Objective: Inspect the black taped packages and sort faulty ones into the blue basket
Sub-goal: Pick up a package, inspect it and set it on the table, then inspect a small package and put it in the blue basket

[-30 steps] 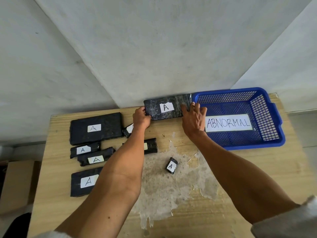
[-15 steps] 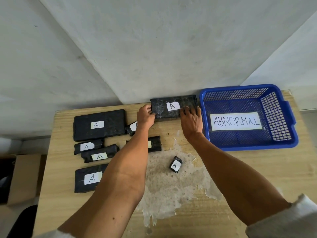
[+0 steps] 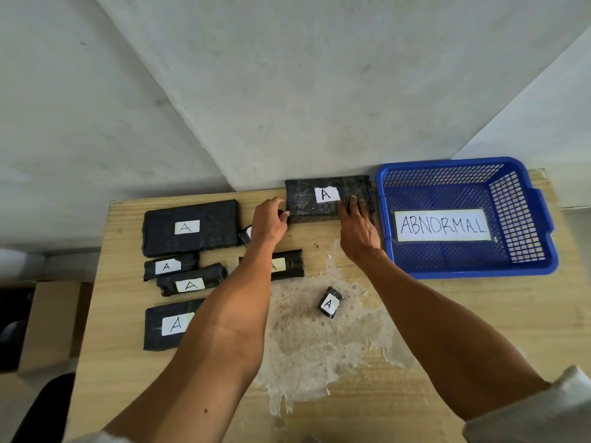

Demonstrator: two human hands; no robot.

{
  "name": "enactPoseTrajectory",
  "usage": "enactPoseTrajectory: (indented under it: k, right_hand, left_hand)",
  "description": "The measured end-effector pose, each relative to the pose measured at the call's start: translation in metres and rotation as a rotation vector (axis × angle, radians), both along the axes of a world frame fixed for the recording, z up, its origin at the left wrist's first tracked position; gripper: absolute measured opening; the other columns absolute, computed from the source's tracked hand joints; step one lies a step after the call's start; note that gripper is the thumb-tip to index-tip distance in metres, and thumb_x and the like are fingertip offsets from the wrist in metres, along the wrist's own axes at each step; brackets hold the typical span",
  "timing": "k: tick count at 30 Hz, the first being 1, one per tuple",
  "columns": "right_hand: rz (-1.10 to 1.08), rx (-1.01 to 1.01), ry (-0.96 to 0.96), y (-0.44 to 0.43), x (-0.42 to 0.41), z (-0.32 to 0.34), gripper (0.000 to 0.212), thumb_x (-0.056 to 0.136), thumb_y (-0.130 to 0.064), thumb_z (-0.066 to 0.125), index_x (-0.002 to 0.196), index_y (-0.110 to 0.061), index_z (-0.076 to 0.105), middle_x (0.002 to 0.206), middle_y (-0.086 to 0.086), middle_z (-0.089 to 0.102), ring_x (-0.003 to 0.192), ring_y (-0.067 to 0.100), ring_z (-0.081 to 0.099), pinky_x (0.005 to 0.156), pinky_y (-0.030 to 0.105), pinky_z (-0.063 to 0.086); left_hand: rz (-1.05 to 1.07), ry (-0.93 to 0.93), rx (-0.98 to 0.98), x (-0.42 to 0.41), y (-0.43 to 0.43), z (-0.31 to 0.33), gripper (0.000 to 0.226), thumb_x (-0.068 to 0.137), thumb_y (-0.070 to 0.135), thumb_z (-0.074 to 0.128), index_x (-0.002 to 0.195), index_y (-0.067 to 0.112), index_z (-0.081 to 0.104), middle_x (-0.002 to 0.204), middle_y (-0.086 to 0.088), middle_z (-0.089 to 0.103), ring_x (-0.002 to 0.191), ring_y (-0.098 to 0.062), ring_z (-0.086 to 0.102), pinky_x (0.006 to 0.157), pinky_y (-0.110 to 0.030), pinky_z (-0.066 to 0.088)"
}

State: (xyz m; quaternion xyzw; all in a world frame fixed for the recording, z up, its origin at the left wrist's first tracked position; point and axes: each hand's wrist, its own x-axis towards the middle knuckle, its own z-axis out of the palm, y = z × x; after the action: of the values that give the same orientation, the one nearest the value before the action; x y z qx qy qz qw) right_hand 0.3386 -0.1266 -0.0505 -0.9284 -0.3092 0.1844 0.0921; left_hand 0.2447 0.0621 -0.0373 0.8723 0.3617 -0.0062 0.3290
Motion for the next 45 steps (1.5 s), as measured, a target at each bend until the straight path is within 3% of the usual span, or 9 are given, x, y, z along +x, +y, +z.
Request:
enactPoseTrajectory:
  k: [5,8,14,23,29,35,39,42,45]
  right_hand:
    - [0.041,0.032,-0.028,-0.008,-0.031,-0.005,0.079,0.087,0.010,0.055,0.155,-0.016,0.025,0.166,0.018,0.006,0.154,0.035,0.007,0.114,0.050,0.036]
    - [0.053,-0.010,0.003,-0.011,-0.053,-0.015,0.068,0.089,0.002,0.059,0.150,-0.015,0.035,0.164,0.020,0.010,0.152,0.036,0.013,0.115,0.051,0.037]
    - [0.094,-0.134,0.159,-0.023,-0.087,-0.026,0.059,0.099,-0.020,0.056,0.152,-0.020,0.032,0.167,0.013,0.004,0.153,0.032,0.006,0.115,0.051,0.035]
    - [0.047,-0.105,0.162,-0.038,-0.118,-0.025,0.050,0.101,-0.024,0.052,0.150,-0.023,0.039,0.163,0.014,0.017,0.148,0.034,0.020,0.108,0.052,0.040]
    - [-0.069,0.276,0.137,-0.022,-0.135,0.017,0.047,0.104,-0.026,0.050,0.148,-0.012,0.043,0.132,0.022,0.058,0.115,0.039,0.059,0.087,0.048,0.053]
    - [-0.243,0.586,0.363,0.002,-0.152,0.089,0.053,0.098,-0.046,0.058,0.144,-0.021,0.047,0.122,0.014,0.069,0.104,0.031,0.069,0.091,0.049,0.056]
    - [-0.406,0.873,0.609,-0.001,-0.163,0.130,0.045,0.090,-0.015,0.074,0.133,-0.019,0.059,0.122,0.016,0.065,0.087,0.026,0.070,0.070,0.034,0.062]
    - [-0.477,1.059,0.702,-0.011,-0.176,0.162,0.042,0.088,-0.004,0.074,0.126,-0.015,0.062,0.114,0.016,0.066,0.099,0.031,0.070,0.077,0.032,0.062]
    - [-0.504,1.178,0.759,-0.019,-0.192,0.191,0.042,0.088,-0.001,0.073,0.126,-0.013,0.062,0.103,0.012,0.068,0.097,0.027,0.071,0.084,0.037,0.061]
  left_hand:
    - [-0.083,0.151,0.123,-0.042,0.005,0.002,0.052,0.086,0.021,0.077,0.133,0.012,0.058,0.127,-0.009,0.064,0.116,-0.028,0.061,0.098,-0.042,0.052]
    - [-0.148,0.246,0.165,-0.062,0.000,0.007,0.062,0.084,0.006,0.074,0.140,0.019,0.051,0.136,-0.006,0.058,0.120,-0.029,0.059,0.099,-0.045,0.050]
    - [-0.188,0.346,0.268,-0.085,-0.011,0.010,0.062,0.084,-0.006,0.068,0.139,0.018,0.049,0.130,-0.007,0.058,0.115,-0.027,0.059,0.089,-0.040,0.054]
    - [-0.145,0.243,0.205,-0.128,-0.018,0.015,0.062,0.085,0.000,0.072,0.141,0.013,0.049,0.136,-0.008,0.054,0.125,-0.026,0.049,0.101,-0.033,0.048]
    - [-0.176,0.058,0.109,-0.144,-0.018,0.054,0.064,0.073,-0.003,0.079,0.133,0.008,0.061,0.125,-0.009,0.064,0.113,-0.026,0.061,0.100,-0.035,0.050]
    - [-0.256,-0.110,0.058,-0.160,-0.034,0.110,0.065,0.065,-0.003,0.081,0.127,0.012,0.066,0.117,-0.009,0.066,0.105,-0.024,0.064,0.094,-0.031,0.051]
    - [-0.266,-0.197,0.050,-0.177,-0.038,0.152,0.065,0.068,0.012,0.088,0.129,0.011,0.065,0.125,-0.012,0.061,0.114,-0.024,0.059,0.100,-0.024,0.040]
    - [-0.121,-0.297,-0.077,-0.193,-0.037,0.178,0.078,0.067,0.024,0.091,0.137,0.016,0.057,0.135,-0.004,0.058,0.122,-0.019,0.055,0.099,-0.024,0.039]
    - [0.097,-0.388,-0.372,-0.206,-0.041,0.200,0.082,0.070,0.027,0.090,0.141,0.015,0.051,0.124,-0.002,0.058,0.103,-0.015,0.063,0.088,-0.027,0.055]
